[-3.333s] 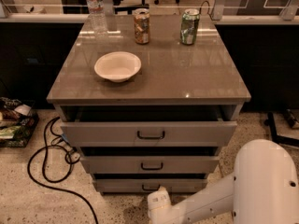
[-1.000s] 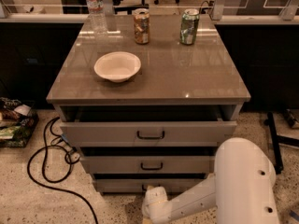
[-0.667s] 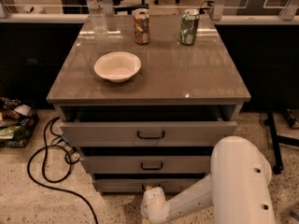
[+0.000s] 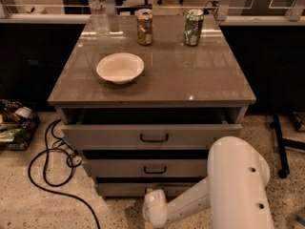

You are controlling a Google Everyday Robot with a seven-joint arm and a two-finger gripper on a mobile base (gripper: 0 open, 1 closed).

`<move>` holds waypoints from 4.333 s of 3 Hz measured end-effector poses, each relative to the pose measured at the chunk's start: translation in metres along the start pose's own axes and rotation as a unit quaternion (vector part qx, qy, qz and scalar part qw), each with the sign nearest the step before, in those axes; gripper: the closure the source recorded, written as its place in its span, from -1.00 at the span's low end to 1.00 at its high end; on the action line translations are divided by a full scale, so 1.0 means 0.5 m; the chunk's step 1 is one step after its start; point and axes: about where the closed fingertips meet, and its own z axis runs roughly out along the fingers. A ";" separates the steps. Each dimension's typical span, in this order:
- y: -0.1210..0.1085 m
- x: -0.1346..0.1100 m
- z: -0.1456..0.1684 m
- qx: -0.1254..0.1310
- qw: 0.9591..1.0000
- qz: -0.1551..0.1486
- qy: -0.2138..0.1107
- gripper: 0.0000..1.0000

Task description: Open bottom drawer

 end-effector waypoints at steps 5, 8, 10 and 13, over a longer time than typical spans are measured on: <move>-0.008 0.032 0.096 -0.031 0.999 -0.008 0.028 -1.00; -0.007 0.038 0.102 -0.034 0.999 -0.006 0.030 0.42; -0.009 0.036 0.094 -0.035 0.999 -0.006 0.030 1.00; -0.009 0.036 0.094 -0.035 0.999 -0.006 0.030 1.00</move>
Offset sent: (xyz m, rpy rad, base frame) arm 0.0048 -0.0060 -0.0179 -0.0513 0.0271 0.0381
